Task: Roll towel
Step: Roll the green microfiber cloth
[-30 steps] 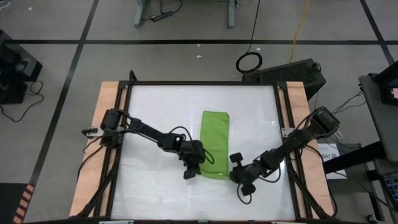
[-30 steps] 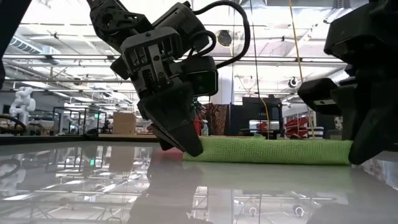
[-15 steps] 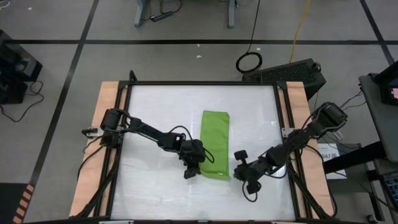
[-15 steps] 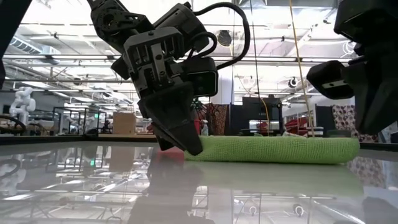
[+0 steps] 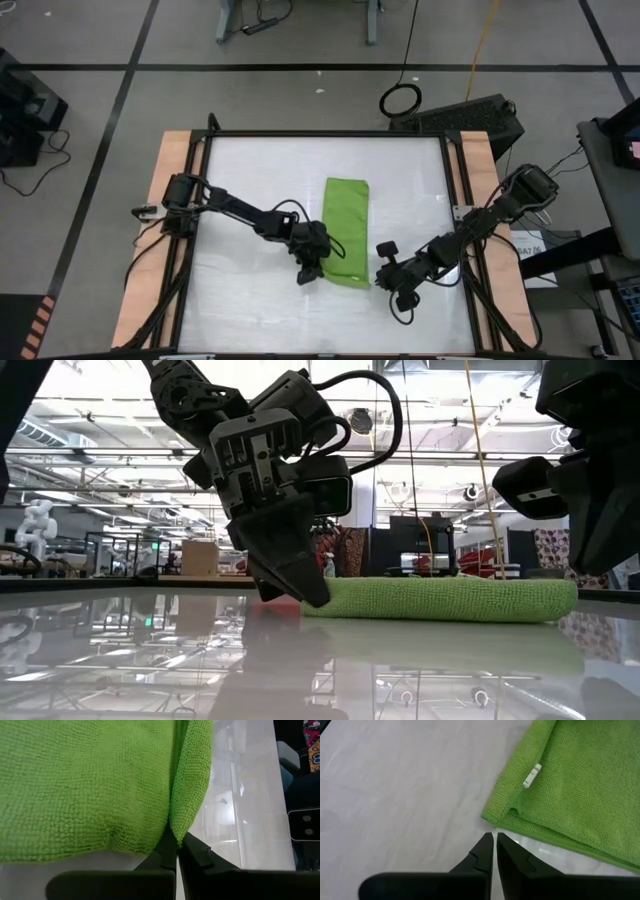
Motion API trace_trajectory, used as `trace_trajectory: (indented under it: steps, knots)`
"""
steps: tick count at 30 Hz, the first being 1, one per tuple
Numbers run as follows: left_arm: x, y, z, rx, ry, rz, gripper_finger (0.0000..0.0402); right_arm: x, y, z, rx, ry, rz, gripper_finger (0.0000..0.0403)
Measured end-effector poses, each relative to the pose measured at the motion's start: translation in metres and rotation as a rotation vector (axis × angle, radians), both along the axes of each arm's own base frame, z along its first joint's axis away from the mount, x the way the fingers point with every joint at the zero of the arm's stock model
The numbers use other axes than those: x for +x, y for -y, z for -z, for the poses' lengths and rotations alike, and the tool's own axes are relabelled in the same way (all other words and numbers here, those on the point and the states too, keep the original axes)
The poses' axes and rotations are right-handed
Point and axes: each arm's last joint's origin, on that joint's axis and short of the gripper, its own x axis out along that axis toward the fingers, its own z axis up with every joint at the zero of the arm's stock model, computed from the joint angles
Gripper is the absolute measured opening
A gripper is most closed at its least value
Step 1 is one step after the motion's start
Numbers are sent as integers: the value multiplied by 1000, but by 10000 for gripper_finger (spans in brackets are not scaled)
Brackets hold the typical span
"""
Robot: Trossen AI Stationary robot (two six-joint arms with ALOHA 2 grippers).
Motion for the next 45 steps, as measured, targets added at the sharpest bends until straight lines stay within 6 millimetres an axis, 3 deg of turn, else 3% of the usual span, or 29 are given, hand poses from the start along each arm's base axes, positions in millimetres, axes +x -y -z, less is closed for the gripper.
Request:
trace_trajectory:
  steps: [34,45]
  knots:
    - [-1,2,-1,-53,-33,-6,4,0,0,0,0,2,0,15]
    - [-1,3,-1,-66,-39,-4,6,1,-1,-1,-66,38,-97,15]
